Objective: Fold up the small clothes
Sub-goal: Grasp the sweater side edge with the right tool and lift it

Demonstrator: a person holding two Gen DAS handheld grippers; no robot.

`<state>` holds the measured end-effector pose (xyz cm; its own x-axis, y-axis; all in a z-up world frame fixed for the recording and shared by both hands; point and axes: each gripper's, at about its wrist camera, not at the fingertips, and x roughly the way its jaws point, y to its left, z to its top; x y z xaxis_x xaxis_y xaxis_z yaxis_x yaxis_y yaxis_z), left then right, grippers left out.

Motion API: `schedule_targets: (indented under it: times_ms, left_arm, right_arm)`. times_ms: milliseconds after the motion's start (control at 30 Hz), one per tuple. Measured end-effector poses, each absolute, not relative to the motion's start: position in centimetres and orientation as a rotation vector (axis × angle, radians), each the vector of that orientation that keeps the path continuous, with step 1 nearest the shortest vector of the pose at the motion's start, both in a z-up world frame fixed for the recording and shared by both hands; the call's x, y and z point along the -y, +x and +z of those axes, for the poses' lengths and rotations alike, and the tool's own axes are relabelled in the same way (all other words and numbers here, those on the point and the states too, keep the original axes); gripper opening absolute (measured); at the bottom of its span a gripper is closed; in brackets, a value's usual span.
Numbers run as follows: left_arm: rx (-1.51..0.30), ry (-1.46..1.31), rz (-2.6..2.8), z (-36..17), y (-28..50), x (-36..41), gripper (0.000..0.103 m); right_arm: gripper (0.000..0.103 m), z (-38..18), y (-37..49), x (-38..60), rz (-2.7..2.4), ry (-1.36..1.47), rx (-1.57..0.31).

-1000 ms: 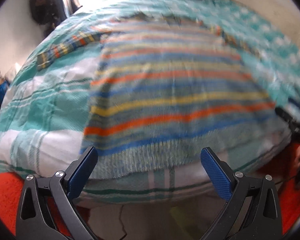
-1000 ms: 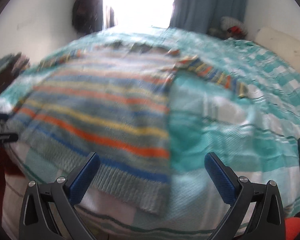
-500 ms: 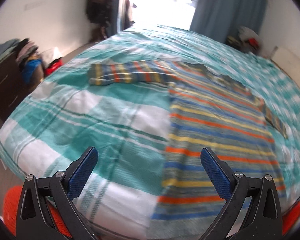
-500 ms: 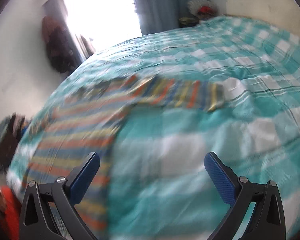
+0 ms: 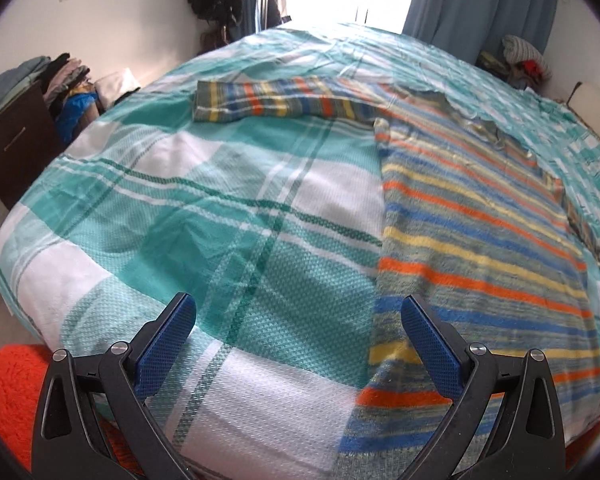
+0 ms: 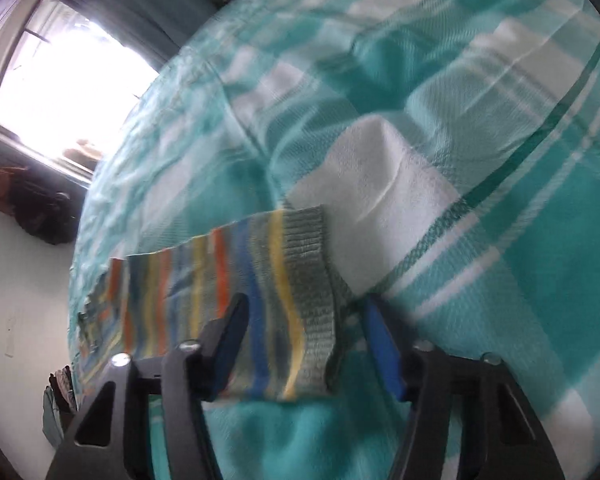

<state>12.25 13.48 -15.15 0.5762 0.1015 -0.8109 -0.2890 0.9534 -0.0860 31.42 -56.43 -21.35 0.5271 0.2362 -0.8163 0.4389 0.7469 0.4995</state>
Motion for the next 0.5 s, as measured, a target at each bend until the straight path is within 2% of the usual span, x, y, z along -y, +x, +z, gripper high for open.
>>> schedule_targets:
  times_ms: [33, 200, 367, 500]
  left_arm:
    - [-0.939, -0.227, 0.23, -15.4, 12.3, -13.5, 0.102]
    - [-0.951, -0.25, 0.214, -15.8, 12.3, -13.6, 0.102]
    - [-0.952, -0.269, 0.183, -15.8, 12.3, -13.6, 0.102]
    - [-0.95, -0.285, 0.174, -15.6, 12.1, -13.8, 0.102]
  right_arm:
    - [0.005, -21.3, 31.7, 56.0, -0.132, 0.724, -1.043]
    - [0.005, -14.5, 32.4, 51.8, -0.125, 0.452, -0.922]
    - [0.005, -5.9, 35.4, 42.0, 0.186, 0.42, -0.83]
    - [0.005, -3.0, 38.6, 30.8, 0.407, 0.415, -0.823]
